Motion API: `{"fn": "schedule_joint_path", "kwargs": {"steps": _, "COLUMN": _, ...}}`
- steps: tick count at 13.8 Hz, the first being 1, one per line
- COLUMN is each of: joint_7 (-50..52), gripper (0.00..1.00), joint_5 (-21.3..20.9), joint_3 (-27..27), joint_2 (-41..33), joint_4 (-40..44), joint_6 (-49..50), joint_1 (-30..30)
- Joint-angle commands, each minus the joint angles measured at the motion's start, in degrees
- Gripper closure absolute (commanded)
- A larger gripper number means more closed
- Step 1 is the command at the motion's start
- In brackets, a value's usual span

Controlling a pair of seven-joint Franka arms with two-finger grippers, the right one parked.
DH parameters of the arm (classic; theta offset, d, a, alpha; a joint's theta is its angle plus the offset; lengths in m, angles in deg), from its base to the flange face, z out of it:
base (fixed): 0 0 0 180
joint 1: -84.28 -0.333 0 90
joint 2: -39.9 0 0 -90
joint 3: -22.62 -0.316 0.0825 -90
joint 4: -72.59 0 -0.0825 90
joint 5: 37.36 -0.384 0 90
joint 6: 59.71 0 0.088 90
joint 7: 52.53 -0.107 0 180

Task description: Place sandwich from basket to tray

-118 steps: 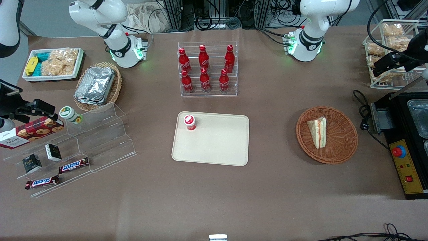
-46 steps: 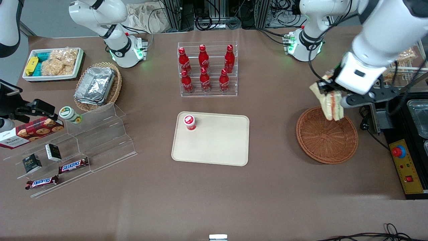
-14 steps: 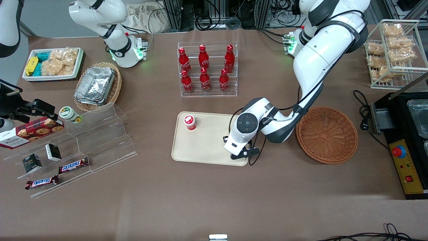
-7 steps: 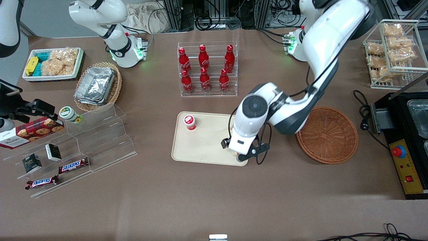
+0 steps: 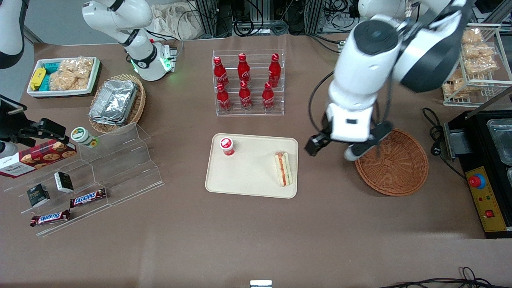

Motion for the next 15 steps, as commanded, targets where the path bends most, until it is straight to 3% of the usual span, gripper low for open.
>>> {"fn": "schedule_joint_path", "kwargs": {"steps": 1, "joint_7": -5.61, "gripper": 0.00, "joint_5": 2.93, "joint_3": -0.15, "joint_2": -3.19, "joint_4": -2.35, "joint_6": 0.80, "joint_1": -3.80}}
{"fn": "schedule_joint_path", "kwargs": {"steps": 6, "joint_7": -33.43, "gripper": 0.00, "joint_5": 9.26, "joint_3": -0.33, "joint_2": -6.79, "joint_4": -4.37, "joint_6": 6.94, "joint_1": -16.00}}
{"fn": "schedule_joint_path", "kwargs": {"steps": 8, "joint_7": -42.69, "gripper": 0.00, "joint_5": 9.71, "joint_3": -1.54, "joint_2": -7.67, "joint_4": -4.90, "joint_6": 8.97, "joint_1": -18.49}}
{"fn": "schedule_joint_path", "kwargs": {"steps": 15, "joint_7": -65.47, "gripper": 0.00, "joint_5": 15.51, "joint_3": -31.22, "joint_2": -13.47, "joint_4": -7.44, "joint_6": 11.00, "joint_1": -3.49}}
